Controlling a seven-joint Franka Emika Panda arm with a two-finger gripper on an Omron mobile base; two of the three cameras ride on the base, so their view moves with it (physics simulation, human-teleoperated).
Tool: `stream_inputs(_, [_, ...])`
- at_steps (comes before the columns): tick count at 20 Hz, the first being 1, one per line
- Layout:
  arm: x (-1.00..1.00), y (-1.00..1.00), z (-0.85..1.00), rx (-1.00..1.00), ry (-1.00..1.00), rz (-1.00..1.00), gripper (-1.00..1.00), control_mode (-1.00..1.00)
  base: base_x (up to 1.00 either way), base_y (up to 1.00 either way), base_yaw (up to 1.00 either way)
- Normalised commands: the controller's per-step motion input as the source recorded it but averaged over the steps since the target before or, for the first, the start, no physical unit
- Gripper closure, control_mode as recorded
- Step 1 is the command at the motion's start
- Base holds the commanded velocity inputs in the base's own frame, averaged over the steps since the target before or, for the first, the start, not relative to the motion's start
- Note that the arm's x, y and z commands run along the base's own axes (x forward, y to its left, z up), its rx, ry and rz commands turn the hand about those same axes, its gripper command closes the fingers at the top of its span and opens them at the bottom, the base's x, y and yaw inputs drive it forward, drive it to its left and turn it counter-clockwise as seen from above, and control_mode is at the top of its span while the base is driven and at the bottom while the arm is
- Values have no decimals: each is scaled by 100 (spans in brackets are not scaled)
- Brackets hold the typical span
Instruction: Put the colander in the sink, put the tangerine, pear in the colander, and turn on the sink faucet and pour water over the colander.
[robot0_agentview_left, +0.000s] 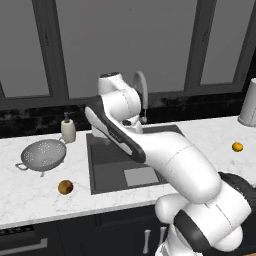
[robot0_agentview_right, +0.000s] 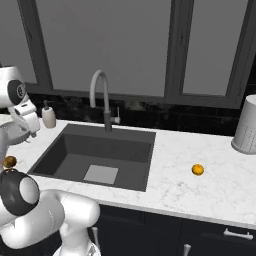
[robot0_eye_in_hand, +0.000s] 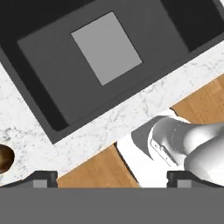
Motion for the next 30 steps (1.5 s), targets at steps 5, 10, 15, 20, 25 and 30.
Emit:
stream_inputs(5, [54,59,-34,0,34,0,-100,-100,0,0,0])
stream_inputs(10, [40,57,-27,1,17,9,-100,-100,0,0,0])
stream_inputs(15, [20,49,-20,0,-7,6,-100,-100,0,0,0])
stream_inputs(20, [14,35,-28,4,-24,4,-100,-100,0,0,0])
stream_inputs(25, [20,10,-34,23,-30,0,-100,-100,0,0,0])
stream_inputs(30, [15,1,-14,43,-11,1,-100,-100,0,0,0])
